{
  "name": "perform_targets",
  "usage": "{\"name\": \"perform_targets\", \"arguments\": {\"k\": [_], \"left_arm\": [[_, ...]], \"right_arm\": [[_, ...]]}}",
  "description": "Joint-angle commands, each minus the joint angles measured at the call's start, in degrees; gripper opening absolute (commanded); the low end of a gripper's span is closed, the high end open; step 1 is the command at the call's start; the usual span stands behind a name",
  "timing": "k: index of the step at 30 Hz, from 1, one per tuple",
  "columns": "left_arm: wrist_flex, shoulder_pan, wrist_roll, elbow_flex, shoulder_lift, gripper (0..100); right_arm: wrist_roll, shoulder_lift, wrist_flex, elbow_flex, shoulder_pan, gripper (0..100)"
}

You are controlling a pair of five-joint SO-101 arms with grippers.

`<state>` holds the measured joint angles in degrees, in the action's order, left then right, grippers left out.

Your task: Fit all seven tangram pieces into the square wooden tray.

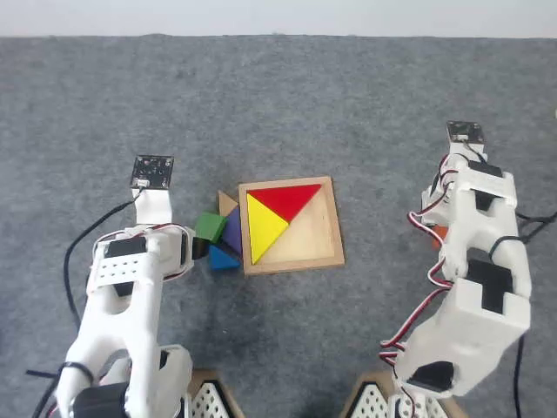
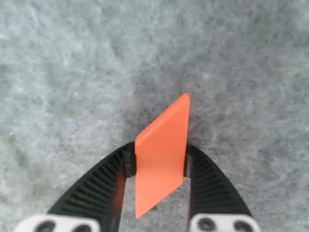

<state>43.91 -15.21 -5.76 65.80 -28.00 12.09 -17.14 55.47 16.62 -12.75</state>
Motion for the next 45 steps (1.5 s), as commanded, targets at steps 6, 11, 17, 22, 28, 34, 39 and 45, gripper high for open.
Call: {"name": "perform_targets", "arguments": {"k": [6, 11, 17, 22, 28, 34, 39, 45], "left_arm": [[-1.2, 0.1, 0.3, -0.7, -1.8, 29], [-1.2, 0.1, 0.3, -0.7, -2.0, 29], [-1.2, 0.1, 0.3, -0.7, -2.3, 29], [-1.1, 0.1, 0.3, -0.7, -2.3, 29], [-1.1, 0.1, 0.3, -0.7, -2.3, 29], [-1.1, 0.1, 0.3, -0.7, -2.3, 29], [-1.1, 0.2, 0.3, -0.8, -2.4, 29], [-1.1, 0.4, 0.3, -0.8, -2.4, 29]], "right_arm": [[-0.4, 3.6, 5.1, -1.4, 10.3, 4.7], [-6.2, 10.9, 9.5, -1.2, 19.3, 4.6], [-17.2, 13.8, 11.1, -1.5, 34.3, 0.7], [-20.7, 9.2, 7.3, -3.7, 40.1, 0.8], [-24.7, -0.1, 8.7, -12.9, 40.3, 0.8], [-27.2, -7.8, 9.5, -19.5, 39.9, 0.8], [-26.8, -8.7, 9.6, -19.8, 39.1, 0.9], [-27.0, -8.7, 9.9, -19.8, 37.1, 1.3]]}}
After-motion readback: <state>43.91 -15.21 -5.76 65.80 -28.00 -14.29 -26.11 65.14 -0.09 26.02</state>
